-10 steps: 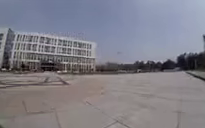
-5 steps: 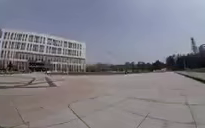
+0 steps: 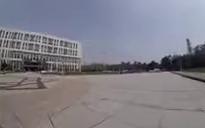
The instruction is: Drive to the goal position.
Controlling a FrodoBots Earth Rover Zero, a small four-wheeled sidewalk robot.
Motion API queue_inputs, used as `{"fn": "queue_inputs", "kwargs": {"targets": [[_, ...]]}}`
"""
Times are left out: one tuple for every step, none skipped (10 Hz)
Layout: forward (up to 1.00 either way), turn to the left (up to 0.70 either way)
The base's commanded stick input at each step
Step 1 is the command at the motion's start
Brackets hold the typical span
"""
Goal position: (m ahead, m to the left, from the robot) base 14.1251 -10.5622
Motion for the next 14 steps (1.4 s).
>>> {"fn": "queue_inputs", "kwargs": {"targets": [[1.0, 0.0], [1.0, 0.0], [1.0, 0.0], [1.0, 0.0], [1.0, 0.0], [1.0, 0.0], [1.0, 0.0], [1.0, 0.0], [1.0, 0.0], [1.0, 0.0], [1.0, 0.0], [1.0, 0.0], [1.0, 0.0], [1.0, 0.0]]}}
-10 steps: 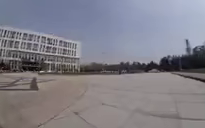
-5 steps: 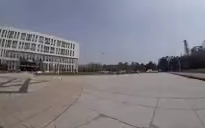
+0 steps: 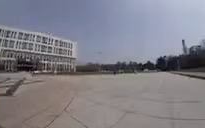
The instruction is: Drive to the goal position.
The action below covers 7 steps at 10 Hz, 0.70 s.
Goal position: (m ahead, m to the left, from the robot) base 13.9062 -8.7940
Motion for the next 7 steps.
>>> {"fn": "queue_inputs", "kwargs": {"targets": [[1.0, 0.0], [1.0, 0.0], [1.0, 0.0], [1.0, 0.0], [1.0, 0.0], [1.0, 0.0], [1.0, 0.0]]}}
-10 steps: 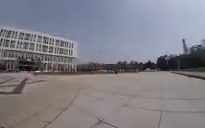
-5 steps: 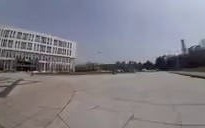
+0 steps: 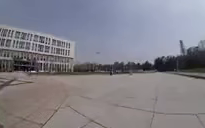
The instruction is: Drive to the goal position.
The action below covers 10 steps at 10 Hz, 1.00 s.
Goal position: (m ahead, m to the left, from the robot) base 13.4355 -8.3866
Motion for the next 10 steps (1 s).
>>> {"fn": "queue_inputs", "kwargs": {"targets": [[1.0, 0.0], [1.0, 0.0], [1.0, 0.0], [1.0, 0.0], [1.0, 0.0], [1.0, 0.0], [1.0, -0.35], [1.0, -0.4], [1.0, -0.4], [1.0, -0.4]]}}
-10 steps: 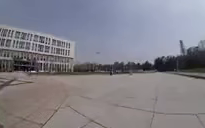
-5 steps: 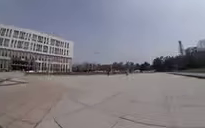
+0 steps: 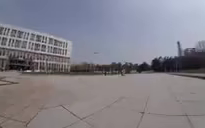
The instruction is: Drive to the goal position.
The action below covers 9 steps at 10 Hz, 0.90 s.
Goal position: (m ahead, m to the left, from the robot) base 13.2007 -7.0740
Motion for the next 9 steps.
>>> {"fn": "queue_inputs", "kwargs": {"targets": [[1.0, -0.4], [1.0, -0.38], [1.0, -0.16], [1.0, 0.0], [1.0, 0.0], [1.0, 0.0], [1.0, 0.0], [1.0, 0.0], [1.0, 0.0]]}}
